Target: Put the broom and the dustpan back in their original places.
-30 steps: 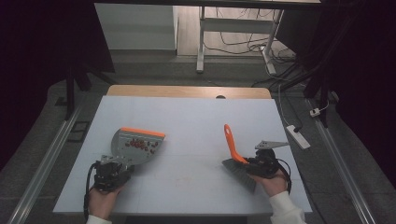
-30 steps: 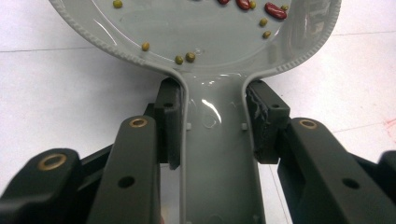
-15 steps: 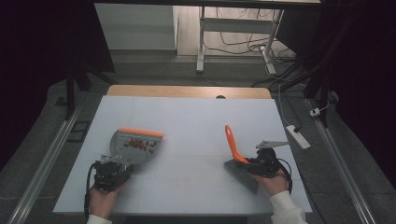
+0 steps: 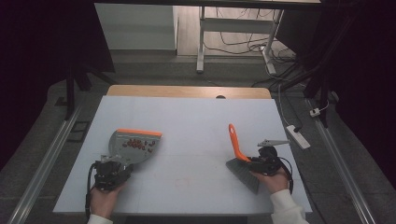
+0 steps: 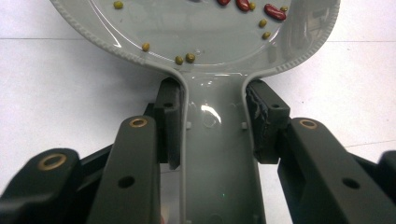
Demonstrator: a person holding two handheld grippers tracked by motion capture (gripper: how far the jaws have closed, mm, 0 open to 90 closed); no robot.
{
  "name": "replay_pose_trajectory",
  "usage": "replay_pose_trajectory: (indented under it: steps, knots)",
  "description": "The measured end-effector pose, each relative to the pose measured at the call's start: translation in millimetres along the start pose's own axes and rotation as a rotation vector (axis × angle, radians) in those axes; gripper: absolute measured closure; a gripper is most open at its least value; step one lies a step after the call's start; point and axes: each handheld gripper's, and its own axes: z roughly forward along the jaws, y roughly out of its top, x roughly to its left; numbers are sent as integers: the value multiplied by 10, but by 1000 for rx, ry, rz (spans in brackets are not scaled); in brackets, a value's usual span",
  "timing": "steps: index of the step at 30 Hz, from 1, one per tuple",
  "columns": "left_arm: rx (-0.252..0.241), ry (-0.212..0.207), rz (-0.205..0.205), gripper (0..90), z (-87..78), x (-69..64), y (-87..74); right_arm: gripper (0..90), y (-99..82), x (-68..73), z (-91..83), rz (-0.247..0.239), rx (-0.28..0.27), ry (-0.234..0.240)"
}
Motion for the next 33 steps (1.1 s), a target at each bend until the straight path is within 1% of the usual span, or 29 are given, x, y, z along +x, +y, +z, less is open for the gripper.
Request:
replay_pose_trajectory:
  steps: [7,14,18,22,30,33]
  knots:
    - [-2,4,-7,617,4,11,1,691,-1,-32,9,3,2,-28]
    - [2,8,-10,617,20,9,0,678,-6,-92,22,22,11,-33]
    - [0,19,-26,616,35,5,-3,666,-7,-125,35,26,12,-37]
    - [9,25,-32,615,53,6,-8,643,-7,-154,50,30,20,-47]
    - [21,27,-14,614,100,-15,-5,608,-7,-205,79,42,36,-55]
    - [21,18,-13,613,103,-8,7,596,-6,-220,85,42,42,-57]
